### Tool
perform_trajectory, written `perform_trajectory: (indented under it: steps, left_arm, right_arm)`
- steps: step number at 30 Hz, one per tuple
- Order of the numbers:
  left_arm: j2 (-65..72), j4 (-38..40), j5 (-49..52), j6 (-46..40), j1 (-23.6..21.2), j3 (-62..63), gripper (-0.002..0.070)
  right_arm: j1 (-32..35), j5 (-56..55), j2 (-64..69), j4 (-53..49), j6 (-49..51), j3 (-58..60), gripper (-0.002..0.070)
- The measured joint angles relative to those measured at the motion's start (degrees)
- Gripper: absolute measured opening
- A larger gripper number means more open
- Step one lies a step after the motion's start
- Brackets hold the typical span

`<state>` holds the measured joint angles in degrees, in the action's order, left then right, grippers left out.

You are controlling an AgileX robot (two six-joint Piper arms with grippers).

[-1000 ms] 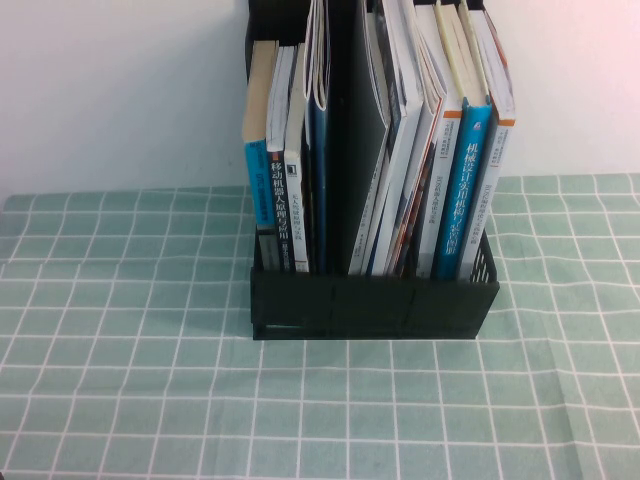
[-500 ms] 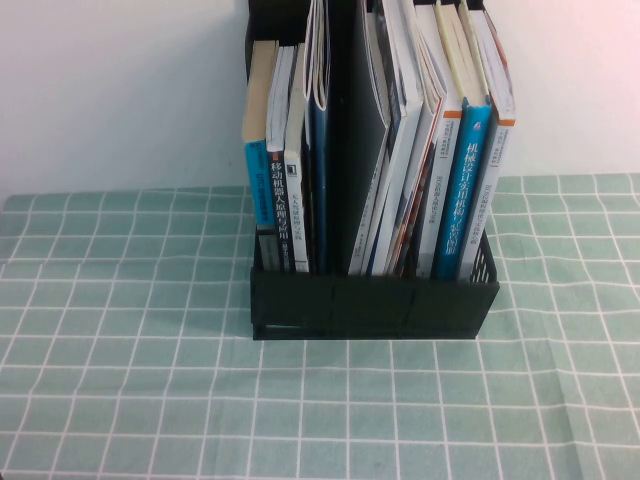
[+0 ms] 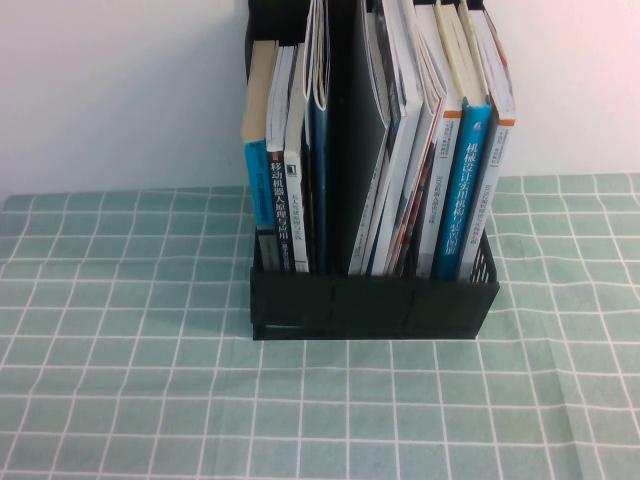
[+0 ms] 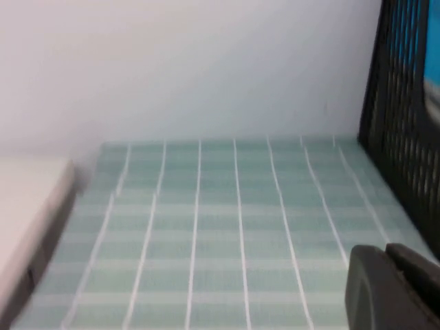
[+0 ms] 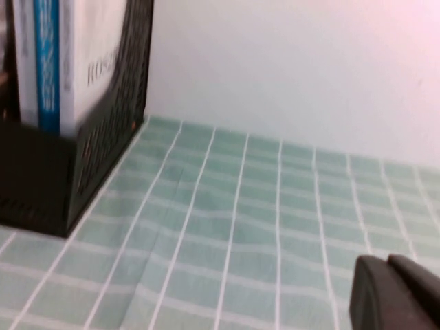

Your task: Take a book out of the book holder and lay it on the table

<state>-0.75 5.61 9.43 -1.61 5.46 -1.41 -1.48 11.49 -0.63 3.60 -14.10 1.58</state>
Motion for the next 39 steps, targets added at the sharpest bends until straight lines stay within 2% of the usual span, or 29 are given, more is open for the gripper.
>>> perform_trajectory:
  steps: [6, 12, 21, 26, 29, 31, 34, 36, 39]
  left_arm:
    - [0.00, 0.00, -14.45, -0.22, 0.00, -0.21, -0.0003]
    - [0.00, 0.00, -31.74, 0.63, 0.00, -0.28, -0.0003]
    - [0.00, 0.34, -47.26, 2.05, 0.00, -0.28, -0.0003]
    - [0.00, 0.94, -50.62, 5.52, 0.00, -0.28, -0.0003]
    - [0.00, 3.91, -49.44, 5.84, 0.00, -0.28, -0.0003]
    - [0.00, 4.80, -44.43, 5.99, 0.00, 0.12, -0.0003]
    - [0.00, 2.25, -29.48, 5.46, 0.00, 4.88, -0.0003]
    - [0.00, 0.56, -18.68, 5.34, 0.00, 9.45, -0.0003]
    - [1.07, -0.28, -7.74, 5.34, 0.00, 15.58, -0.0003]
  right_arm:
    - [0.00, -16.48, 0.00, -0.27, -2.99, 0.00, -0.0001]
    - [0.00, -28.47, 0.00, -0.27, 0.06, 0.00, -0.0001]
    - [0.00, -30.47, 0.00, 1.09, 0.63, 0.00, -0.0001]
    - [0.00, -30.83, 0.00, 2.38, -0.31, 0.00, -0.0001]
    - [0.00, -30.94, 0.00, 3.69, -2.52, 0.00, -0.0001]
    - [0.00, -30.94, 0.00, 3.97, -4.16, 0.00, -0.0001]
    - [0.00, -29.22, 0.00, 4.10, -5.35, -0.31, -0.0001]
    - [0.00, -24.57, 0.00, 4.10, -5.88, -2.56, -0.0001]
    - [0.00, -13.40, 0.00, 4.29, -5.88, -8.58, -0.0001]
